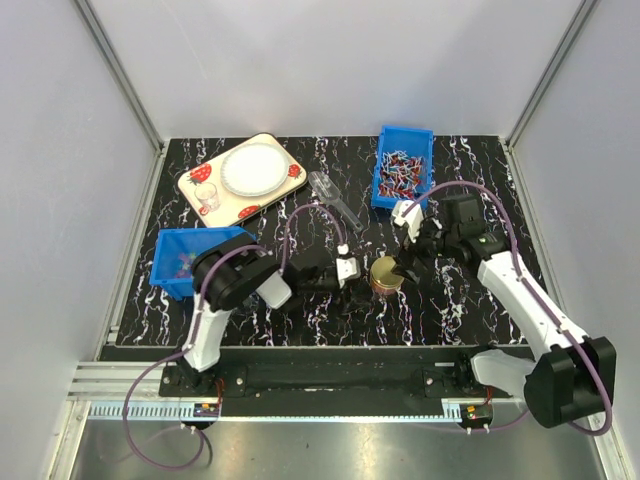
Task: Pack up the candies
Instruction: Screw the bottle lid onto the packing bottle, then reset both arms
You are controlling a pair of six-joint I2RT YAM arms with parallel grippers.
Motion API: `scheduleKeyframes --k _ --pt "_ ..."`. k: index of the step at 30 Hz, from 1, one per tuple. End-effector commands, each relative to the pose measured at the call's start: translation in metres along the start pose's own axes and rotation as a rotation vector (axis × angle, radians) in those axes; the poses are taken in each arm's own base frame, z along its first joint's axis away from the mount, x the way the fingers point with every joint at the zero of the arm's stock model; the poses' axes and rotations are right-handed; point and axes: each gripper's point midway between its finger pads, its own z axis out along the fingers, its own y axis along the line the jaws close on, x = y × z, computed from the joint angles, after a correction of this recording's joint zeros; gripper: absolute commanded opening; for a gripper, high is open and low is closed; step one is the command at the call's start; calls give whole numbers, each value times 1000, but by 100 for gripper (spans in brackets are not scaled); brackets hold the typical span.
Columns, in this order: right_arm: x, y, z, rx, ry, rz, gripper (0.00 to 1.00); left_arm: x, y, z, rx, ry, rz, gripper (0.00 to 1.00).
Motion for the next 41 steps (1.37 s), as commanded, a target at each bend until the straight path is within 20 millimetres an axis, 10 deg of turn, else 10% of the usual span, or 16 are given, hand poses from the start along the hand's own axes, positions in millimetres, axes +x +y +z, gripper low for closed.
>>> scheduleKeyframes --k 1,9,12,13,15,16,21,33,41 --pt "-20 -11 -25 85 -25 -23 100 -19 -9 -39 -19 1 82 99" --pt "-59 -55 -80 482 -175 101 100 -93 -36 -114 61 -142 96 99" --pt "-80 -61 -105 583 -285 135 100 -121 8 -149 -28 -142 -95 99" --pt "-87 -62 -112 604 -316 144 100 -157 34 -153 -83 -146 -59 99" --pt "-104 -64 -132 661 -401 127 100 -132 67 -170 -270 100 -147 99" --pt "-112 -66 -145 698 -434 129 100 -169 86 -175 -324 98 -88 99" --pt "-142 -77 -189 834 -537 166 100 -226 138 -241 -800 119 -33 99" --pt "-174 -84 -244 985 -661 178 100 -334 134 -381 -1361 -30 91 99" --pt "-173 -83 -247 1001 -658 170 100 -353 135 -398 -1445 -107 66 99"
